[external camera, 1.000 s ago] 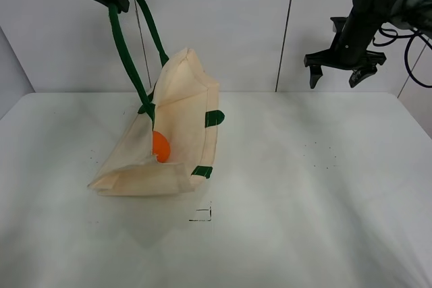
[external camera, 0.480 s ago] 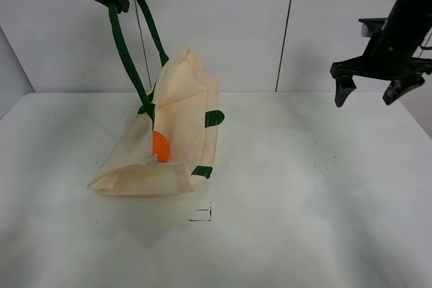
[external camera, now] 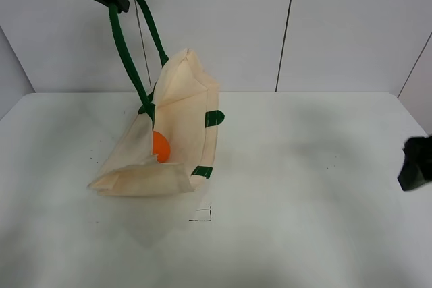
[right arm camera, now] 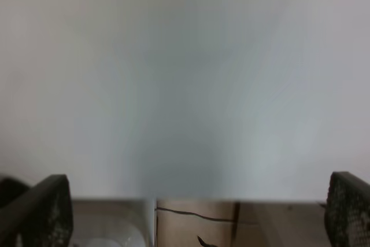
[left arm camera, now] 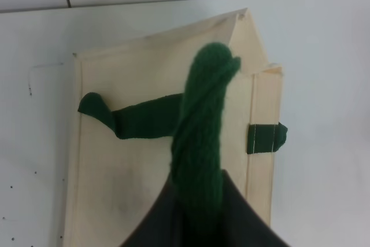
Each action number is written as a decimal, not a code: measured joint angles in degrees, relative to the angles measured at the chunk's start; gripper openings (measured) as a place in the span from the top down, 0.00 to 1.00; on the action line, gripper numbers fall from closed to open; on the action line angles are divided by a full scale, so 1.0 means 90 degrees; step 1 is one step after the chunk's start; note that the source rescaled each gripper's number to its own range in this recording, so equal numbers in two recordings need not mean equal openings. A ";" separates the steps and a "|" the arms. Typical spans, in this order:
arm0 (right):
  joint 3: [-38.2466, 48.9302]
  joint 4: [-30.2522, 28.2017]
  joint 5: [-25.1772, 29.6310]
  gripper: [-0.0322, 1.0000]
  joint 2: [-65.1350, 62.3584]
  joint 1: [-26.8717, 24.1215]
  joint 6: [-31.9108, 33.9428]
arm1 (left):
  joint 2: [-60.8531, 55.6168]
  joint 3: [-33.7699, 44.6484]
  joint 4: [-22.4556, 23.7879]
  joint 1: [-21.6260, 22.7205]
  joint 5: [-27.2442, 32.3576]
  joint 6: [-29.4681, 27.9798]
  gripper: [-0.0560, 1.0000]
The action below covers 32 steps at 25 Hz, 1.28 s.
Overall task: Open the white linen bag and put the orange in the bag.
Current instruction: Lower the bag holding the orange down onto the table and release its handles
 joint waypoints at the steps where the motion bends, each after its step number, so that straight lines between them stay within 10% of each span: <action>1: 0.0374 0.0000 -0.0046 0.03 -0.0469 0.0000 0.0000 | 0.0000 0.0000 0.0000 0.0000 0.0000 0.0000 0.95; 16: 0.2690 -0.0018 -0.1147 0.03 -0.6279 0.0000 0.0000 | 0.0000 0.0000 0.0000 0.0000 0.0000 0.0000 0.95; 32: 0.2690 -0.0007 -0.1147 0.03 -0.7139 0.0000 0.0000 | 0.0000 0.0401 -0.0015 0.0000 -0.0011 0.0000 0.95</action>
